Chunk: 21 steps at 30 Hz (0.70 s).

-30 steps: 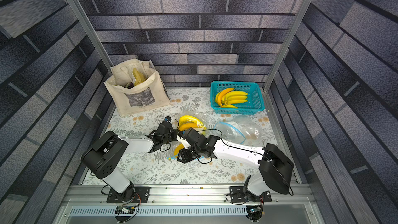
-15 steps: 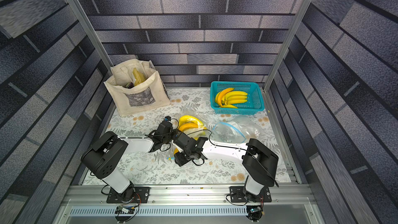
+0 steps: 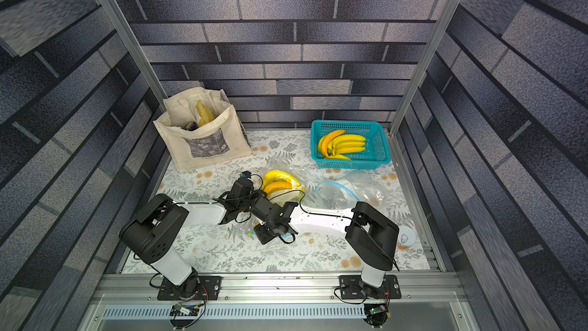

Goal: Open the zip-top bag and take out the banana
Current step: Pick up the banana from the zipper food storage bag.

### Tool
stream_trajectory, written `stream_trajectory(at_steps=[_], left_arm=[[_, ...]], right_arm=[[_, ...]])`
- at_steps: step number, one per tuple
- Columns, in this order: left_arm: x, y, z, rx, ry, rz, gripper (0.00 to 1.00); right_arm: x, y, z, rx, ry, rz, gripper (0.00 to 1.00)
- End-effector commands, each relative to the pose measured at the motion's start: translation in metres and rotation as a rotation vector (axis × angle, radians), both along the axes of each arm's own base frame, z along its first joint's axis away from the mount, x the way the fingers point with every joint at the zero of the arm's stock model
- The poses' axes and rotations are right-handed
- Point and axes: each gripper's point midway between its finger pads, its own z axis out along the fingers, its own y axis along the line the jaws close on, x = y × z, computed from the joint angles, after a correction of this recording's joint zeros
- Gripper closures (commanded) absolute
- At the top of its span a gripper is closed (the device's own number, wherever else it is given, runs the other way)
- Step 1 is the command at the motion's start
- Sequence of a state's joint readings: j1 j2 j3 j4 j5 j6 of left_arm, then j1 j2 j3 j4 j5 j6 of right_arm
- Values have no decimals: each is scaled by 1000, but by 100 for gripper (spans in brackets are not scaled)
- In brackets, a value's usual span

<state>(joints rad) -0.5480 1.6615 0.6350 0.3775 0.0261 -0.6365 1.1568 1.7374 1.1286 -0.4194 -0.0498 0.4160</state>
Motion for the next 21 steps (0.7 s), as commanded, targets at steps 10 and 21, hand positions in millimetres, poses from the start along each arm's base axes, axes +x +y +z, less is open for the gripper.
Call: stream_trajectory(at_steps=[10,21], left_arm=[[-5,8,-5,-6,28,24,60],[-5,12,-9,4,34,37,61]], right_arm=[[0,9,-13,-58,-3,23,77],[-4,5,-4,-55,3,27,96]])
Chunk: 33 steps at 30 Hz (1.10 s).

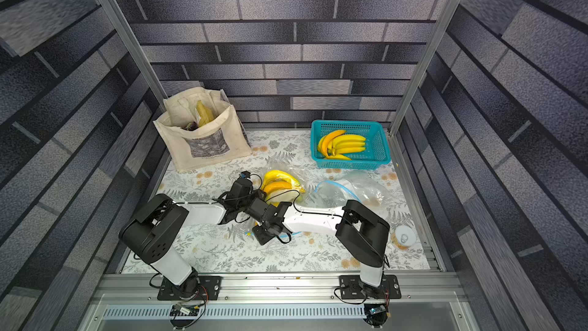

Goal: Open the zip-top bag and take out the banana
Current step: Pick up the banana from the zipper food storage bag.

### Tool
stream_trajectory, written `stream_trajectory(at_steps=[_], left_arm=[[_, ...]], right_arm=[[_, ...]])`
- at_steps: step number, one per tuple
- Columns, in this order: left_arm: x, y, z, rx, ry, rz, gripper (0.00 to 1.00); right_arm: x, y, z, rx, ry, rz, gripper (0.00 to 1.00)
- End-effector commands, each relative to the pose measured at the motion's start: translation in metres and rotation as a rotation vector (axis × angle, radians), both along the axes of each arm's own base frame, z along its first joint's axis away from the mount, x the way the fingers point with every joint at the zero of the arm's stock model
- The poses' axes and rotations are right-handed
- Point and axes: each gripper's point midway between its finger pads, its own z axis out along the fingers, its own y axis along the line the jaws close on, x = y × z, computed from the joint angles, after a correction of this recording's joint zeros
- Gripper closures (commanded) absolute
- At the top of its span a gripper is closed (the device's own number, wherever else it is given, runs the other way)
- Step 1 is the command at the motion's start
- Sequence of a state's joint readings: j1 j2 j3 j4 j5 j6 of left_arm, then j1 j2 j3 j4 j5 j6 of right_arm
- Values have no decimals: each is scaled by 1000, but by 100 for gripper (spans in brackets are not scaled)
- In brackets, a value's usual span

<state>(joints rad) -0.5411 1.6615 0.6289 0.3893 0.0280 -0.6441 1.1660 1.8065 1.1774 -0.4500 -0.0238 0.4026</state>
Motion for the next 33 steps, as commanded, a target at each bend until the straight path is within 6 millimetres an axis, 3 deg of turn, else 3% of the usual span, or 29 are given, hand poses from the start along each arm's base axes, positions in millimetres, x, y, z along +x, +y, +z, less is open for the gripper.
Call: stream_trajectory(at_steps=[1,5,9,10,16,20,23,25,30,33], left_arm=[[-6,11,-10,14,39,29,62],[-3,13,-9,19,36,42,62],[3,13,-8,29,36,48,62],[4,12,-7,28,36,46,62],[13,11,-7,46,45,61,62],[17,12,-4,53,43,69,62],[18,12,-3,61,44,66,62],[18,11,-3,63,42,61,62],[19,8,-5,63,51,54,62],[20,6,-6,59,58,46,62]], right_arm=[[-12,1,12,18,32,26,96],[-42,-4,31,100,141,104,97],[-73,-20,59,168,242,179,99],[-83,-30,56,165,273,188,99],[-118,-48,110,324,380,258,100],[-129,-66,162,459,330,307,100],[-117,-92,199,508,162,261,100],[-95,-112,227,529,-4,173,100],[2,-192,269,383,-500,-233,100],[51,-213,290,315,-685,-348,100]])
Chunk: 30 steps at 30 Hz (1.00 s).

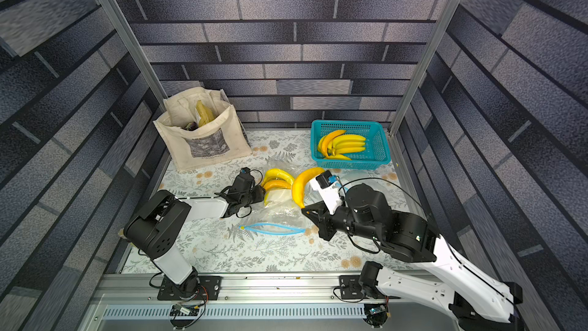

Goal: Open the zip-top bag and take out the banana
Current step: Pick up the banana from the zipper food storage bag, then place the banana in the basket.

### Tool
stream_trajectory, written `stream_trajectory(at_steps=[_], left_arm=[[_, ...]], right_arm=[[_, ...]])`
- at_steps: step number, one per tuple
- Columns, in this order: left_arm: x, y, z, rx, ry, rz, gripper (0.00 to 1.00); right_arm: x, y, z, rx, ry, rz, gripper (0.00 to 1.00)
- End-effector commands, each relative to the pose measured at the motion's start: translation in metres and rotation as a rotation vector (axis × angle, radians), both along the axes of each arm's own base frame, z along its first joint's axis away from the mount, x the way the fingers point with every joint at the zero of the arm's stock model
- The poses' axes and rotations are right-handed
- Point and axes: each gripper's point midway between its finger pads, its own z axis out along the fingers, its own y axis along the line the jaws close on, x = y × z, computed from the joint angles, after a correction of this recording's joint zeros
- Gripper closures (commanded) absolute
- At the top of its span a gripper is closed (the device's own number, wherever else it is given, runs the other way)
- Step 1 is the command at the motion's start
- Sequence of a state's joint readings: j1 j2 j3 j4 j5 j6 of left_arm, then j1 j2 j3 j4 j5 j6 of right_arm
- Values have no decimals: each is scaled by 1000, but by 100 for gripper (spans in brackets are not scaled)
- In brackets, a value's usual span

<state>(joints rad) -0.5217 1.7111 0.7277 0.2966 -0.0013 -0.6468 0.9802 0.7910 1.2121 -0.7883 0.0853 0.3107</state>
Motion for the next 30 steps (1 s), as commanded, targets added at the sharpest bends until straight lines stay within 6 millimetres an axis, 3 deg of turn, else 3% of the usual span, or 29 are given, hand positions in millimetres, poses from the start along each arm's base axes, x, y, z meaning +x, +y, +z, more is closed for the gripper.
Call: stream_trajectory(at_steps=[1,4,8,10,14,16,17,19,21,22,26,30], left_arm=[[0,0,-5,23,27,0,62],[1,-3,-3,20,24,-3,62],[0,-7,0,11,21,-3,62],[0,-9,3,0,16,0,62],[-3,-15,6,-7,18,-4,62],[-3,-17,7,-10,15,-6,62],[-4,-17,7,-13,16,-5,62],[-5,-17,7,-21,19,-3,62],[-6,-17,6,-23,22,-1,62],[-6,-16,5,-22,26,0,62],[-8,-16,6,-28,34,1,62],[-7,-15,7,-37,44,1,63]], right_arm=[[74,-39,-5,-210,-154,-283,100],[144,-40,-12,-250,-121,-342,100],[250,-52,-55,-340,-61,-410,100],[290,-60,-76,-330,-21,-439,100],[344,-72,-126,-335,83,-474,100],[358,-79,-147,-341,128,-494,100],[363,-82,-155,-344,143,-502,95],[366,-85,-164,-365,156,-509,75],[362,-86,-161,-357,150,-511,45],[357,-87,-156,-341,138,-526,38],[316,-89,-113,-240,69,-538,28],[233,-70,-94,-228,56,-429,32]])
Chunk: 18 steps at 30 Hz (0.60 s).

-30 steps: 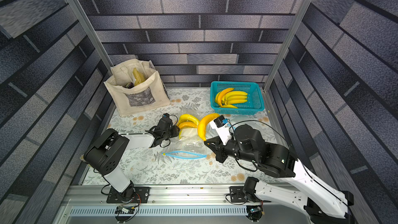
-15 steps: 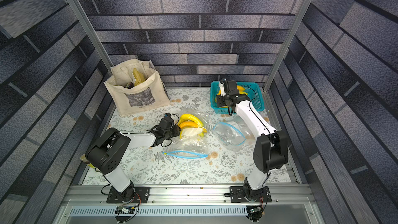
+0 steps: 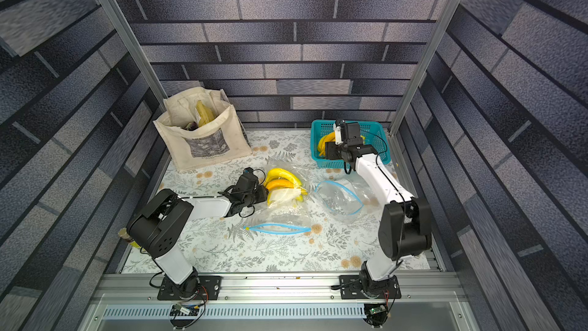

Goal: Open the zip-top bag and take out the banana
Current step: Place the banana in the basket.

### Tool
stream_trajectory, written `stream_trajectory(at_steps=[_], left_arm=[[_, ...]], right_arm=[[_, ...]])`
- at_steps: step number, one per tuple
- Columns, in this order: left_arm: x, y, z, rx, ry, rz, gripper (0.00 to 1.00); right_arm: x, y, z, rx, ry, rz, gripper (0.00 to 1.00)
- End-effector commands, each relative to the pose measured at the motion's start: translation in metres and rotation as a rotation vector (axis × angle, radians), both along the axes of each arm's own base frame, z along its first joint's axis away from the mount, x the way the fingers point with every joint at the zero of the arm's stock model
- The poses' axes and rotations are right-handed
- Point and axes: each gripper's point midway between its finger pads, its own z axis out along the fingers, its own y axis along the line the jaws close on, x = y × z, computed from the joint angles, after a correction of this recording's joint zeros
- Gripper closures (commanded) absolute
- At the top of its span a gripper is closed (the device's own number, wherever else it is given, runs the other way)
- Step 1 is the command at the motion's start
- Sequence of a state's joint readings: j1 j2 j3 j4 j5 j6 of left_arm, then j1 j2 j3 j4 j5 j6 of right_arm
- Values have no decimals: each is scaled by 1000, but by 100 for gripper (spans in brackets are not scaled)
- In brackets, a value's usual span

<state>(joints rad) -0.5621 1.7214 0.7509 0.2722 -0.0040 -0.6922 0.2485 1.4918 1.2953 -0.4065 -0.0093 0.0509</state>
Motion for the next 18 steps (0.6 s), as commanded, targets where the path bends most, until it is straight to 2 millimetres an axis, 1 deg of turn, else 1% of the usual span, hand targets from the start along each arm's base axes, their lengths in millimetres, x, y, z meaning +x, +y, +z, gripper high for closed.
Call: stream_trajectory(at_steps=[1,2,3,4,6,7,10,13,14,16,18], left_arm=[[-1,0,7,-18,22,8,63],[-1,0,7,-20,25,7,63],[0,0,8,-22,26,10,64],[0,1,7,-21,32,13,65],[1,2,8,-26,32,16,66],[1,3,8,-27,33,19,67],[2,6,8,-31,36,24,68],[2,8,8,-33,39,28,69],[3,9,8,-32,38,29,69],[2,9,9,-33,39,30,70],[2,10,10,-34,38,32,71]], right_arm=[[-71,30,22,41,-31,128,33],[-94,38,20,54,-16,162,34],[-121,50,11,72,14,198,36],[-146,59,-3,89,49,232,39],[-187,73,-19,110,70,276,47],[-206,78,-31,102,67,293,48],[-252,97,-59,98,63,365,48],[-284,127,-77,83,33,443,50],[-290,135,-80,69,15,460,50],[-299,156,-89,43,-1,483,50],[-302,174,-102,37,16,481,50]])
